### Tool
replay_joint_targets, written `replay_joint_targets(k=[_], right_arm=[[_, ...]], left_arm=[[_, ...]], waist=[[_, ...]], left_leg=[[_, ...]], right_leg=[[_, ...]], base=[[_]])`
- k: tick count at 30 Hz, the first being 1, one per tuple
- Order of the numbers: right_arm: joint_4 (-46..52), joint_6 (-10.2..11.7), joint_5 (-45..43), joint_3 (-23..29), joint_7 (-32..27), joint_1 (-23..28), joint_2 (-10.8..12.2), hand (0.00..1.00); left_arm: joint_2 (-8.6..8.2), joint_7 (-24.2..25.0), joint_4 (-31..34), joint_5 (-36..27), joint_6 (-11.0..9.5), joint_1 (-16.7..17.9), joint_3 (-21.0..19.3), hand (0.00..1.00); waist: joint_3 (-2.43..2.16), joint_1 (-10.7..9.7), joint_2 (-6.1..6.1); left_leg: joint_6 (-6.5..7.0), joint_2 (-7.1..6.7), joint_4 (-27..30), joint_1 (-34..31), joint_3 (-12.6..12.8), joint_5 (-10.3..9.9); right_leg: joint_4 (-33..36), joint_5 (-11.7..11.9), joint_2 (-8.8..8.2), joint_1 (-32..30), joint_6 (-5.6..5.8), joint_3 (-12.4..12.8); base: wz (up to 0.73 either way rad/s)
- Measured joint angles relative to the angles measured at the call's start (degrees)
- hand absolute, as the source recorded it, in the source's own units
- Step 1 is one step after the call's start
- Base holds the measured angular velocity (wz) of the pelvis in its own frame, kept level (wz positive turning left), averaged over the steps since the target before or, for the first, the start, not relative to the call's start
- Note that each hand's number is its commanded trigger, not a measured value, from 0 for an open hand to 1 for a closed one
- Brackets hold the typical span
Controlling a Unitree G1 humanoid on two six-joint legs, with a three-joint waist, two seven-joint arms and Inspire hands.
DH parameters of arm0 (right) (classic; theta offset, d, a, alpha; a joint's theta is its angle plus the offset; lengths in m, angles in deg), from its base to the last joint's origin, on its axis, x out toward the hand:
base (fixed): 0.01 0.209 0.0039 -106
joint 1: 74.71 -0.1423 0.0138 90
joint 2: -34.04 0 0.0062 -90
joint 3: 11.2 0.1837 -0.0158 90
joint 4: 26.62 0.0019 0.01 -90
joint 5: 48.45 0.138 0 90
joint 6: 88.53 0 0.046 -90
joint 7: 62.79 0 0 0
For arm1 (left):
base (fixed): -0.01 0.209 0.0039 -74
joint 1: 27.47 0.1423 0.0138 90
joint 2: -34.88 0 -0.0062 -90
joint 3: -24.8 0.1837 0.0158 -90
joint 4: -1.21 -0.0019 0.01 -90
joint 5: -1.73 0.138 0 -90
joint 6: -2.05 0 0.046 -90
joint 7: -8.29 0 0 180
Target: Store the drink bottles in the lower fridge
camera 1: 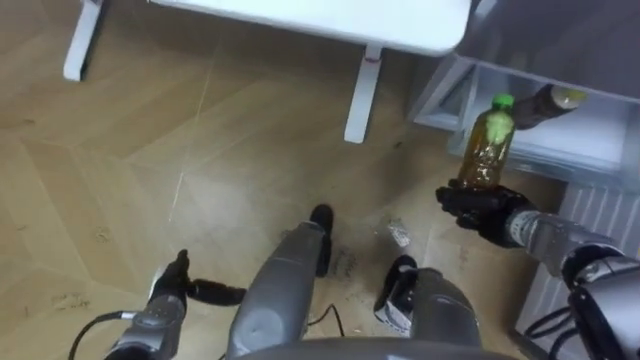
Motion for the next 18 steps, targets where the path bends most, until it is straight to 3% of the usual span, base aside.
replay_joint_targets(k=[3,6,15,18], right_arm=[[0.02,-0.41,9.85,0.04,0.27,-0.93,-0.66,1.0],[0.19,-1.18,17.24,0.09,0.26,-3.6,-2.76,1.0],[2.31,-1.25,30.2,0.3,-1.61,-6.98,-5.17,1.0],[4.17,-1.58,32.92,0.72,-2.63,-7.38,-7.3,1.0]], left_arm=[[0.48,0.0,0.13,0.12,0.3,0.03,1.04,0.0],[0.92,0.0,2.36,0.16,2.12,0.12,1.1,0.0],[2.14,-0.33,2.92,-0.63,2.52,0.02,1.22,0.0],[2.17,-0.71,4.46,-1.5,2.92,0.24,1.23,0.0]], waist=[[0.05,0.12,-0.48],[0.02,0.19,-0.74],[-0.13,-0.03,-1.83],[-0.12,0.13,-1.93]], left_leg=[[-0.25,-0.23,1.08,-1.93,0.13,0.22],[-0.71,-0.19,3.16,-5.66,0.24,0.53],[-1.81,-0.04,4.59,-10.19,0.61,1.37],[-1.77,-0.07,5.68,-12.59,0.76,1.41]], right_leg=[[2.86,-1.03,-0.58,-2.56,-0.41,0.25],[6.38,-1.61,-0.93,-6.97,-1.2,0.64],[10.39,-2.21,-1.19,-12.95,-2.45,1.35],[11.85,-2.3,-1.48,-15.34,-2.61,1.41]], base=[[0.05],[0.0],[0.0],[0.0]])
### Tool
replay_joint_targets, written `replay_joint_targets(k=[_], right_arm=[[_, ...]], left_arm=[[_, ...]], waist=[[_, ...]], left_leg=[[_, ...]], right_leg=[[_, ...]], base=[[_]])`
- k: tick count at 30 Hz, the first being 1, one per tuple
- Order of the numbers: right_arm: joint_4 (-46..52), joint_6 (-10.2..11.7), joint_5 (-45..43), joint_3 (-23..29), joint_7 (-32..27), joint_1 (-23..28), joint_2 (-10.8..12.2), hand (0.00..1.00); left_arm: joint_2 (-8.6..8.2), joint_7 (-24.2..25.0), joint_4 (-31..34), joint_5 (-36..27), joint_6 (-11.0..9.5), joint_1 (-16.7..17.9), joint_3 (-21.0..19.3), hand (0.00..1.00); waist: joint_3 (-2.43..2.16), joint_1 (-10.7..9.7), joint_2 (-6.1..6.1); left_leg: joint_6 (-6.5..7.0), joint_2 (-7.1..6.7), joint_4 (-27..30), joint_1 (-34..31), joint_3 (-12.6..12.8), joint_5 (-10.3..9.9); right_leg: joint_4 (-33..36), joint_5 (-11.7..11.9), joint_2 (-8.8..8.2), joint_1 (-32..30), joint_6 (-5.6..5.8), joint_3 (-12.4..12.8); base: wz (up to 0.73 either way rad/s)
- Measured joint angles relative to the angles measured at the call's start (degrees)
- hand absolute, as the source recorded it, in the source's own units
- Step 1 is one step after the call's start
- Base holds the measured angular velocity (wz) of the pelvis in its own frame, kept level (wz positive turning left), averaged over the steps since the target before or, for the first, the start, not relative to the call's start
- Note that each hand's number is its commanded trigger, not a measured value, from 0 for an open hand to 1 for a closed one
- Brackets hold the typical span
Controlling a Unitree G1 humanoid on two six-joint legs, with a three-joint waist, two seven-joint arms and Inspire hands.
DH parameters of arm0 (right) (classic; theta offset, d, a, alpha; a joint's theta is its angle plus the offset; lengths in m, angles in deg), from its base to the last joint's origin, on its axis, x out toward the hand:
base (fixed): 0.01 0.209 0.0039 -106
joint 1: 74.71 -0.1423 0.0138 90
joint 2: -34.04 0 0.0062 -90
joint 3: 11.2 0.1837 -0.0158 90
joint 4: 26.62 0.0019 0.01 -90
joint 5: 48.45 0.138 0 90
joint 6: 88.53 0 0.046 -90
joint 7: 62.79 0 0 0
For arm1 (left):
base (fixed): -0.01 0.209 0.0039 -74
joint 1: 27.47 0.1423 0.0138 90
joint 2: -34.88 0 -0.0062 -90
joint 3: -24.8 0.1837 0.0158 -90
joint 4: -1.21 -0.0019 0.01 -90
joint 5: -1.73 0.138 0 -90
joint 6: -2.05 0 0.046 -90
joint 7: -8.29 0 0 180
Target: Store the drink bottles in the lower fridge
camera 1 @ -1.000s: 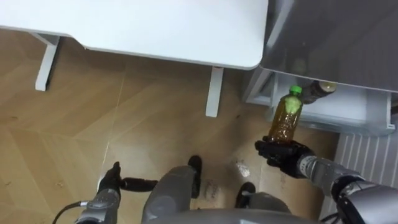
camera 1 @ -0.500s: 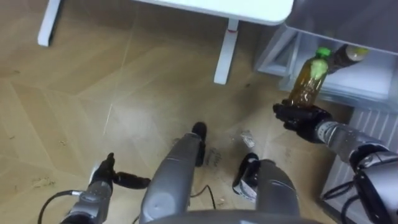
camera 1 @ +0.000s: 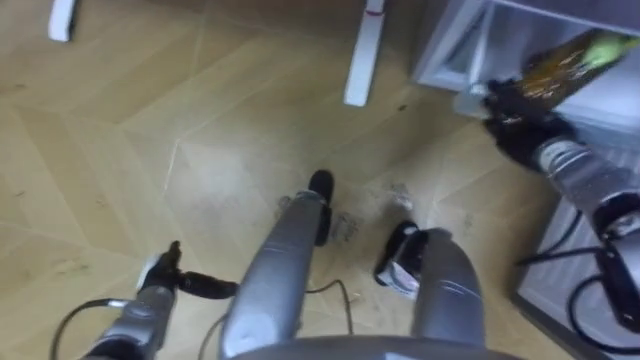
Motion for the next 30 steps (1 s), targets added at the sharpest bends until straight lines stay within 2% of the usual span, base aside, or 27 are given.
replay_joint_targets(k=[6,10,14,22,30], right_arm=[[1.4,-0.79,2.11,0.14,-1.21,-0.49,-2.31,1.0],[2.14,-1.65,3.85,1.49,-1.97,-0.84,-3.51,1.0],[2.1,-1.77,4.42,3.94,-3.87,-1.35,-4.17,1.0],[1.49,-1.77,3.84,3.91,-4.28,-1.6,-4.58,1.0],[-0.08,-1.77,1.8,3.67,-6.36,-2.13,-4.59,1.0]], left_arm=[[0.87,-0.9,4.97,-0.01,0.94,0.95,0.0,0.0],[2.6,-0.92,5.95,-0.04,1.04,1.02,-0.18,0.0],[4.21,-1.92,6.94,-0.11,1.03,1.47,-0.17,0.0],[4.7,-2.74,7.86,-0.29,0.85,2.87,-0.6,0.0],[5.47,-3.5,10.91,-4.82,1.56,6.08,-0.16,0.0]], waist=[[-0.07,-0.83,-0.57],[-0.07,-1.48,-1.38],[-0.04,-1.78,-1.53],[-0.05,-1.72,-1.66],[0.03,-1.14,-1.8]], left_leg=[[0.23,0.05,0.8,-1.18,0.11,0.15],[0.16,0.06,1.19,-1.22,0.11,0.08],[0.11,0.01,0.83,-1.45,0.13,-0.04],[0.16,-0.08,1.09,-1.94,0.2,-0.08],[0.25,-0.05,1.27,-2.03,0.23,-0.17]], right_leg=[[0.7,-0.06,-0.17,-1.04,-0.04,-0.03],[0.63,-0.05,-0.04,-1.04,-0.02,0.06],[0.48,0.05,-0.05,-1.3,0.14,0.11],[0.42,0.12,-0.24,-1.81,0.15,0.0],[0.43,-0.04,-0.21,-1.78,0.29,0.0]], base=[[0.0],[0.0],[0.0],[0.0],[0.0]])
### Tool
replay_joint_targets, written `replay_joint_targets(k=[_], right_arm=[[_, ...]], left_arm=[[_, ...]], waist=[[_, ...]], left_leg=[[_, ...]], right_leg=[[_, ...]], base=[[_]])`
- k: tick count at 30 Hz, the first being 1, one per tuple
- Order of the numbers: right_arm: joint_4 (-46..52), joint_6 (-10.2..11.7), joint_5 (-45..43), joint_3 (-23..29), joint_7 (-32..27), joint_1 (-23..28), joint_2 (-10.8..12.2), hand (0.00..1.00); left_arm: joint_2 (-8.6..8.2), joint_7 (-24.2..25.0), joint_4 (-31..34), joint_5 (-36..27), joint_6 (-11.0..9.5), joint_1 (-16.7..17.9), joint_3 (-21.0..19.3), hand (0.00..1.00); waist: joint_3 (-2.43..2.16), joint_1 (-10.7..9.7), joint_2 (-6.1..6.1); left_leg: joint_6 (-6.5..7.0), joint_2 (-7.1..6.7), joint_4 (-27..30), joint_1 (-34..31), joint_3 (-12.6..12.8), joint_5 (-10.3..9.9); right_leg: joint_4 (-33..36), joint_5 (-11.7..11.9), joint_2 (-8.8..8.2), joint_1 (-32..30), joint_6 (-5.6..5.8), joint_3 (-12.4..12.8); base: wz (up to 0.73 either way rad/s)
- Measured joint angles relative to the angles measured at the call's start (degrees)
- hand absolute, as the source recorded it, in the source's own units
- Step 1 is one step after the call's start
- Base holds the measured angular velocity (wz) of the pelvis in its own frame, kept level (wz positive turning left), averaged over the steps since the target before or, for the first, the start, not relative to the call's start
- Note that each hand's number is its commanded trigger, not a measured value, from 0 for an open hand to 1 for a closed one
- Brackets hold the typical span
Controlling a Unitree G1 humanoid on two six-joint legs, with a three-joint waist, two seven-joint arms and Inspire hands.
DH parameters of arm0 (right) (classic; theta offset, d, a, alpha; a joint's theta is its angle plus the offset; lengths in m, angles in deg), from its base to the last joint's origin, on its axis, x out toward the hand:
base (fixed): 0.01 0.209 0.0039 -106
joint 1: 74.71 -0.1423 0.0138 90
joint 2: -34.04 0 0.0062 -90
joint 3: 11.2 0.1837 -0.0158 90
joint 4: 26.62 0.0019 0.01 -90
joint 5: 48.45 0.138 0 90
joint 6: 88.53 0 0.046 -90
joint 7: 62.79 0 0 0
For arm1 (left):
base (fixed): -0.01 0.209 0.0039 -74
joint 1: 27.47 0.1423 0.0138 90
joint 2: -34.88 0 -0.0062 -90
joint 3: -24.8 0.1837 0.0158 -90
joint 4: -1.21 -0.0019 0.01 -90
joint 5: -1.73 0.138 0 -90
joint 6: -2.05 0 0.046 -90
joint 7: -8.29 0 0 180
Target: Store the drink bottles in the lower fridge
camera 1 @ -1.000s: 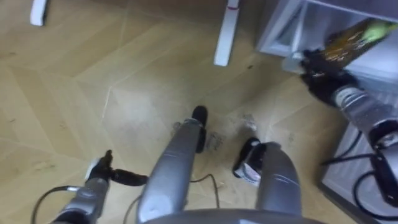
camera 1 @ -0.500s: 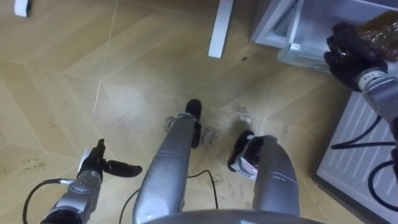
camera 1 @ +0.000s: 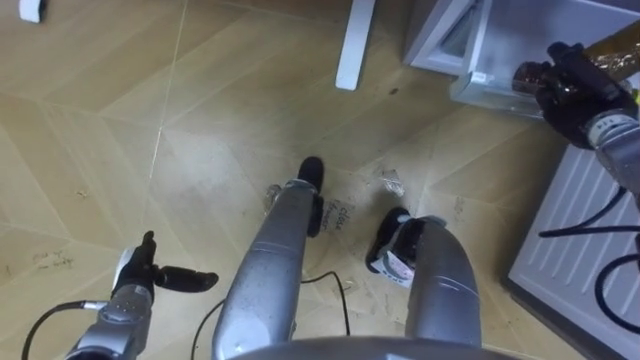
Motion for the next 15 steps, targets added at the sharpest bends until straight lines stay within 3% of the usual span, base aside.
replay_joint_targets(k=[7,15], right_arm=[[0.6,0.0,6.52,0.07,-4.81,-0.91,0.03,1.0],[3.88,0.44,12.98,3.11,-9.17,-1.33,0.12,1.0]], left_arm=[[0.69,-3.04,1.24,-0.79,0.11,0.45,2.51,0.0],[0.69,-5.0,2.69,-0.71,0.16,0.79,2.4,0.0]], waist=[[0.0,0.39,-0.01],[-0.05,0.95,0.1]], left_leg=[[0.15,0.04,-0.29,0.06,0.54,-0.1],[0.92,0.02,0.04,0.08,1.21,-0.28]], right_leg=[[0.05,-0.2,-0.05,-0.12,0.25,0.48],[0.07,-0.39,-0.22,-0.1,0.58,0.83]], base=[[0.0],[0.0]])
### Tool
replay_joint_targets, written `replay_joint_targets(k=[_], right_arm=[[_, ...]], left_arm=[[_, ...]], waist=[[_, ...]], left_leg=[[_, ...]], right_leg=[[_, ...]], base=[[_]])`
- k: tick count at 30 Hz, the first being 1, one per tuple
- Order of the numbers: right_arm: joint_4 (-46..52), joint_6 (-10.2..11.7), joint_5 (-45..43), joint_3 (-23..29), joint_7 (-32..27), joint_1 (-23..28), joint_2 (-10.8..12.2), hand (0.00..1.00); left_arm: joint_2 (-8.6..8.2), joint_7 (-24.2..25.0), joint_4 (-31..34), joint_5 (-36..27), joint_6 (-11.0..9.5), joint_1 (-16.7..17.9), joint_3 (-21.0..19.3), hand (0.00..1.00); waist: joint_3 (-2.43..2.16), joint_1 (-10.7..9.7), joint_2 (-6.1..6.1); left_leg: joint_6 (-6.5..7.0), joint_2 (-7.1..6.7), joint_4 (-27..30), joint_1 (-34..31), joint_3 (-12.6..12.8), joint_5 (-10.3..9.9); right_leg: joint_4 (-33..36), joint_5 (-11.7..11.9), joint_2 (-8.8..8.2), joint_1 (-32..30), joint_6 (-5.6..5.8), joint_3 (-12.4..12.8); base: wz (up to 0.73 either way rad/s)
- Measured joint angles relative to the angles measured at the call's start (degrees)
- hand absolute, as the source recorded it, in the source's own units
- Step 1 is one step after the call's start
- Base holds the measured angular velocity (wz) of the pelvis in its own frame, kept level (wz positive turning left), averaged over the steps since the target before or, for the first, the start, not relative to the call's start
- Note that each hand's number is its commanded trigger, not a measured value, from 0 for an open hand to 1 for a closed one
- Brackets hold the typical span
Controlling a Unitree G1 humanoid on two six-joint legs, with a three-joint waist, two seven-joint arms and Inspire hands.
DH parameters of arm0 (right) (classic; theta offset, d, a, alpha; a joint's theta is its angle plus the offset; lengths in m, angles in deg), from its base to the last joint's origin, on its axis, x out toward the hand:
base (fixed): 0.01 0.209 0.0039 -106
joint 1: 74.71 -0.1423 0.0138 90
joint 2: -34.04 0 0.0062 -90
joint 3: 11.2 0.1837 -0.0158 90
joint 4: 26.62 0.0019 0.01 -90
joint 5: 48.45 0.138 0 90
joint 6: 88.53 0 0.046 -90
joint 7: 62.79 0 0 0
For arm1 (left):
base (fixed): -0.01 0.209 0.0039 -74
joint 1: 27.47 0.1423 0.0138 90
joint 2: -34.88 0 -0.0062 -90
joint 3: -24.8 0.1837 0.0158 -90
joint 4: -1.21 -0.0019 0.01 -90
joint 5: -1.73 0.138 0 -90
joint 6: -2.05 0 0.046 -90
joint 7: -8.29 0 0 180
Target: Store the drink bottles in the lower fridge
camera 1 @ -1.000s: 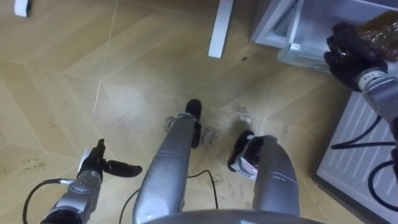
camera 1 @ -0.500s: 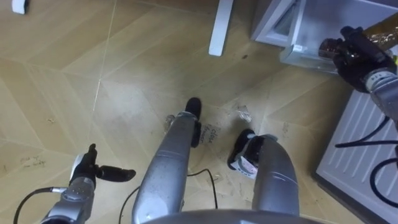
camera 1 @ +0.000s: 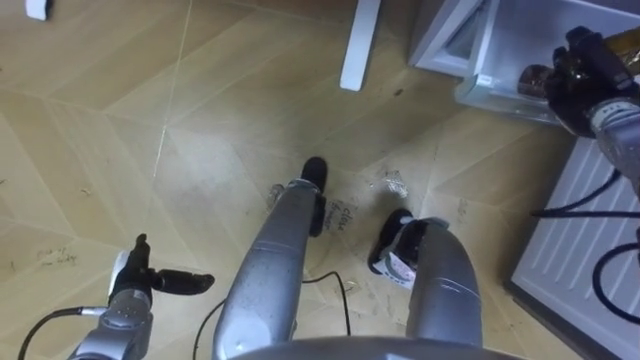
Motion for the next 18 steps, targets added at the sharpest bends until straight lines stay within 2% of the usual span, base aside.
replay_joint_targets(k=[2,3,4,5,10,18], right_arm=[[1.06,0.6,0.33,1.25,-1.34,-0.09,0.01,1.0],[1.06,0.71,0.35,1.56,-1.47,-0.18,0.01,0.85],[1.05,0.96,0.6,1.63,-2.05,-0.51,0.0,0.48],[1.04,0.99,0.92,1.64,-2.6,-0.92,0.0,0.0],[1.03,1.02,1.09,1.63,-5.34,-0.99,0.0,0.0],[1.05,0.92,1.17,1.54,-7.84,-0.99,0.03,0.0]], left_arm=[[-0.01,-0.06,0.79,0.0,0.08,0.01,0.02,0.0],[-0.01,-0.06,1.03,0.01,0.15,0.02,0.02,0.0],[-0.01,-0.05,1.33,0.01,0.31,0.12,0.03,0.0],[-0.01,-0.05,1.55,-0.03,0.4,0.21,0.03,0.0],[-0.01,-0.05,2.08,0.11,1.42,0.34,0.24,0.0],[-0.03,-0.05,2.21,0.53,2.51,0.38,0.6,0.0]], waist=[[-0.02,0.38,0.36],[-0.03,0.46,0.47],[-0.07,0.59,0.76],[-0.1,0.61,1.02],[-0.4,1.37,1.56],[-0.4,1.83,1.55]], left_leg=[[0.11,0.0,0.47,-0.05,0.03,-0.22],[0.14,0.0,0.52,-0.04,0.04,-0.28],[0.2,-0.01,0.56,-0.04,0.06,-0.39],[0.24,-0.04,0.33,-0.04,0.1,-0.43],[0.26,-0.11,-0.23,0.11,0.26,-0.43],[0.37,-0.18,-0.97,0.19,0.88,-0.34]], right_leg=[[0.0,-0.08,0.01,0.1,0.14,-0.02],[-0.01,-0.11,0.01,0.14,0.18,-0.02],[-0.01,-0.15,0.01,0.22,0.25,-0.02],[-0.03,-0.19,-0.01,0.25,0.34,0.01],[-0.31,-0.26,-0.13,0.37,0.41,-0.05],[-0.5,-0.71,-0.88,0.47,0.3,-0.75]], base=[[0.0],[0.0],[0.0],[0.0],[0.0],[0.06]])
